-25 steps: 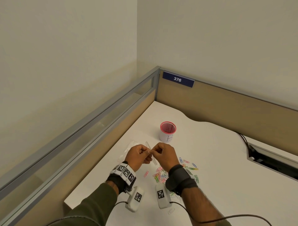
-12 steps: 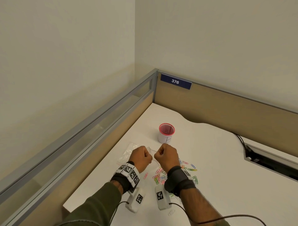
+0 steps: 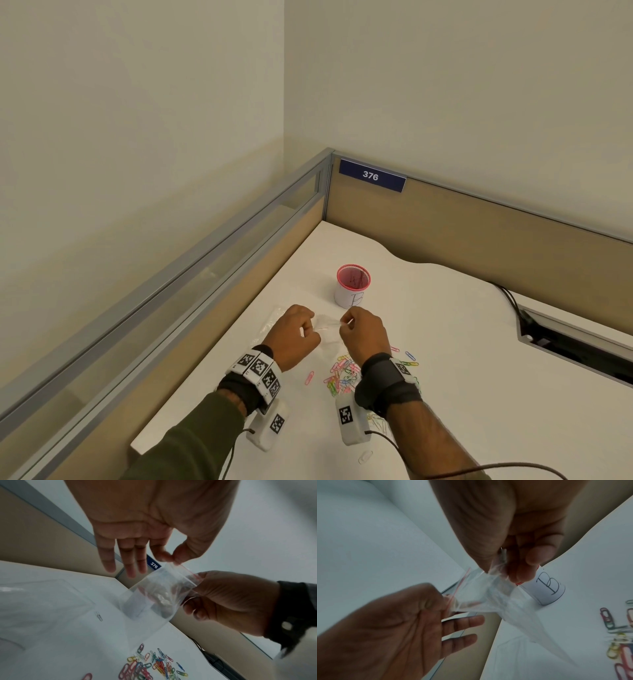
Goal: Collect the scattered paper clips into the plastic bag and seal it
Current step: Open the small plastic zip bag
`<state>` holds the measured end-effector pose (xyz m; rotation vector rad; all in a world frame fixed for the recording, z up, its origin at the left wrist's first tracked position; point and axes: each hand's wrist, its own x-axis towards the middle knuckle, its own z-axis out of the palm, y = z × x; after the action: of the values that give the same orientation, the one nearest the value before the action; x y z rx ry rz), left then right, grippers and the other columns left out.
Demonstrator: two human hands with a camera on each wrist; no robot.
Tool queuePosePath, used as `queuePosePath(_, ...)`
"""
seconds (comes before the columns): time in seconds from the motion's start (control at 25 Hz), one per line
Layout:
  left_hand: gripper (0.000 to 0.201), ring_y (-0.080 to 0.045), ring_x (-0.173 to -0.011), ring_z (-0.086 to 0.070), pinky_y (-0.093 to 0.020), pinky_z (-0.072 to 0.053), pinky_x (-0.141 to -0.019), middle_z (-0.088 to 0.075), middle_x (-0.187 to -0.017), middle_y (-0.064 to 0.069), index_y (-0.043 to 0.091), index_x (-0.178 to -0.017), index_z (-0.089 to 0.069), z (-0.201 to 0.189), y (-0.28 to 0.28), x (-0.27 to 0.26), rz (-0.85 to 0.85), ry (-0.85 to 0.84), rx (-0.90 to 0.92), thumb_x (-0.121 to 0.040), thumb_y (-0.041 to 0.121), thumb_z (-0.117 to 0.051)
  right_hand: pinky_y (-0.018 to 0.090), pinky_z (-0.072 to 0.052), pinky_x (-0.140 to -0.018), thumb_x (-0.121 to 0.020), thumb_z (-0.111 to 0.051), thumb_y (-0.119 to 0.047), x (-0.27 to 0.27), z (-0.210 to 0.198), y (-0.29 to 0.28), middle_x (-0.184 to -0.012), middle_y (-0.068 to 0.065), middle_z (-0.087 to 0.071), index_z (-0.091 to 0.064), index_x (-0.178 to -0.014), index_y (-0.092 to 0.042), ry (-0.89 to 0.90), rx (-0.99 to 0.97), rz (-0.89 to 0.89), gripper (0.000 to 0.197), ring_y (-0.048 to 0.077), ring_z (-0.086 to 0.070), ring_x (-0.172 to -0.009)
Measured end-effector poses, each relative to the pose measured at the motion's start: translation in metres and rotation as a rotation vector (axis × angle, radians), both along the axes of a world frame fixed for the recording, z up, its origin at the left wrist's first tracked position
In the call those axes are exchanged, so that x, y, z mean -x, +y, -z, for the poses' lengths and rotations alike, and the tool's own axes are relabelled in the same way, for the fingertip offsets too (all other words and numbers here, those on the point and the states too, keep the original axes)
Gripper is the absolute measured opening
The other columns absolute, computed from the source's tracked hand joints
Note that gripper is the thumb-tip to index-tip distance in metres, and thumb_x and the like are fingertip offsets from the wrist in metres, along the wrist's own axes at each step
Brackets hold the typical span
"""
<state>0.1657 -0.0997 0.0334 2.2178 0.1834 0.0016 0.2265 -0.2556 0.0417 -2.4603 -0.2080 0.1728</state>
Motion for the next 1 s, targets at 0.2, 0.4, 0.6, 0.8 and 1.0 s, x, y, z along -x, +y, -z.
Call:
queuePosePath(0.2, 0.116, -0.01, -0.143, -0.029, -0.038, -0.033, -0.117, -0.027, -0.158, 0.01, 0.035, -0.148, -0.021, 0.014, 0.01, 0.004, 0.128, 0.0, -0.078, -0.054, 0.063, -0.084, 0.037, -0.056, -0.077, -0.085, -0.055, -0.013, -0.005, 0.0, 0.002, -0.083, -0.003, -0.067, -0.064, -0.081, -0.022, 0.011, -0.115, -0.069, 0.013, 0.02, -0.063, -0.076)
queuePosePath(0.4, 0.105, -0.018, -0.145, -0.027, -0.042, -0.023, -0.123, -0.033, -0.155, 0.006, 0.032, -0.148, -0.022, 0.026, -0.003, -0.003, 0.118, -0.037, -0.131, -0.065, 0.051, -0.084, 0.032, -0.055, -0.073, -0.087, -0.057, -0.017, 0.003, -0.006, 0.015, -0.069, -0.01, -0.058, -0.068, -0.09, -0.017, 0.065, -0.096, -0.256, 0.012, 0.015, -0.056, -0.065)
queuePosePath(0.6, 0.049, -0.015, -0.11, -0.051, -0.041, -0.052, -0.096, -0.052, -0.114, 0.009, 0.029, -0.116, -0.045, 0.03, 0.007, -0.007, 0.021, -0.146, -0.135, -0.077, 0.032, -0.074, 0.032, -0.055, -0.074, -0.087, -0.058, -0.024, -0.002, -0.008, 0.016, -0.083, -0.005, -0.062, -0.067, -0.09, -0.02, -0.001, -0.014, -0.18, 0.01, 0.011, -0.054, -0.068)
queuePosePath(0.8, 0.048, -0.014, -0.11, -0.049, -0.035, -0.052, -0.093, -0.049, -0.112, 0.011, 0.029, -0.114, -0.045, 0.03, 0.017, -0.012, -0.032, -0.092, -0.117, -0.078, 0.032, -0.077, 0.023, -0.053, -0.075, -0.088, -0.059, -0.037, 0.011, -0.025, 0.022, -0.094, -0.007, -0.061, -0.061, -0.102, -0.026, -0.155, -0.08, -0.15, 0.018, 0.008, -0.057, -0.078)
queuePosePath(1.0, 0.051, -0.017, -0.104, -0.054, -0.034, -0.054, -0.087, -0.058, -0.11, 0.003, 0.024, -0.115, -0.047, 0.026, 0.021, -0.017, -0.069, -0.1, -0.159, -0.073, 0.027, -0.077, 0.029, -0.05, -0.084, -0.086, -0.062, -0.042, 0.024, -0.044, 0.032, -0.105, -0.005, -0.066, -0.065, -0.109, -0.022, -0.202, 0.088, -0.419, 0.031, 0.014, -0.06, -0.091)
